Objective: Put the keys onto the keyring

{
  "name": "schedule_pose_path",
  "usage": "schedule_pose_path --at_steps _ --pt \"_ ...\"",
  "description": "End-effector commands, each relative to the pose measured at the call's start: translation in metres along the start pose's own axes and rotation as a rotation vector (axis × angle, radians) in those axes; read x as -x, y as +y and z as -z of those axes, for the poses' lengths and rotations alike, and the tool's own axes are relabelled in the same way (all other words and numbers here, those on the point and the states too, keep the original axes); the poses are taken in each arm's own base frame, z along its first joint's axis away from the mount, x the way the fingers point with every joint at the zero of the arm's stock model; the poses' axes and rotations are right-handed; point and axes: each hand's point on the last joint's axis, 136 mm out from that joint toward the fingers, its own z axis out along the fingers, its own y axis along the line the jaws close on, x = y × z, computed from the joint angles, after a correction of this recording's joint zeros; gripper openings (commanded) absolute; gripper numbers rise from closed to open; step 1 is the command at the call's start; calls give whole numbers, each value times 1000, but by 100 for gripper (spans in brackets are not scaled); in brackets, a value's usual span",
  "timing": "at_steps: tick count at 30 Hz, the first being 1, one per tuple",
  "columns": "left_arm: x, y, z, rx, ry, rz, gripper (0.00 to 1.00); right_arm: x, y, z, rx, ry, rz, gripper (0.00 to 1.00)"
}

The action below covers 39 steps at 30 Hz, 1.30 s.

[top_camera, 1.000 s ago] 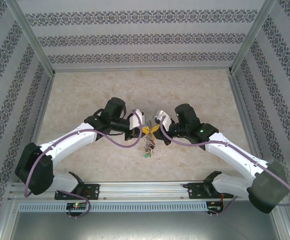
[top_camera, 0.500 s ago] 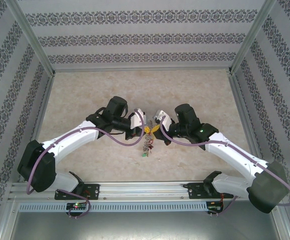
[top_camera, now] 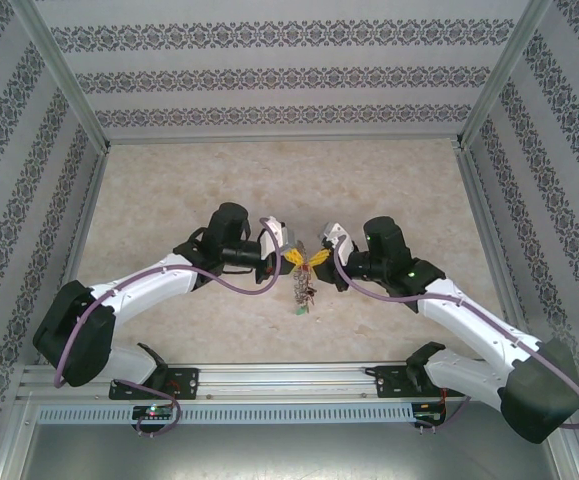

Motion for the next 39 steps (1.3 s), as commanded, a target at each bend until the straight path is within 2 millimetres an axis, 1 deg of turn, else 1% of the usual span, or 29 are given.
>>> schedule_pose_path --at_steps 1,2,5,7,10,13,14,16,19,23,26,30,34,37,39 --pt "50 -6 13 -16 -171 -81 0 -16 -1 1 6 23 -53 16" --pt "51 -6 13 -18 -178 -82 0 -14 0 1 14 12 -53 19" --pt "54 -9 14 -30 -192 -85 0 -7 3 4 24 -11 -43 19" --pt "54 -10 14 -35 -193 -83 0 -2 1 7 8 -26 -30 20" --pt "52 -10 15 -33 -177 -90 0 7 -14 17 -105 -55 -3 21" --pt "50 -11 16 -27 -163 -102 0 12 -20 28 -178 -83 69 29" --pt "51 -11 17 -27 -161 -106 0 14 -19 30 -183 -89 89 33" --pt "52 -11 17 -27 -162 -109 0 17 -11 31 -147 -94 124 36" --pt "56 -12 18 -32 -169 -112 0 22 -1 27 -77 -101 136 41" --pt "58 -12 18 -35 -169 -113 0 30 -2 22 -89 -136 146 43" --pt "59 -13 18 -37 -170 -113 0 35 9 18 -34 -152 177 45" --pt "61 -13 20 -35 -172 -118 0 31 19 11 39 -128 182 48" --pt "63 -12 20 -31 -174 -121 0 21 21 5 55 -89 173 49" --pt "64 -13 21 -31 -172 -123 0 16 22 4 56 -92 168 50" --pt "65 -13 21 -31 -171 -123 0 15 18 4 22 -95 171 50"
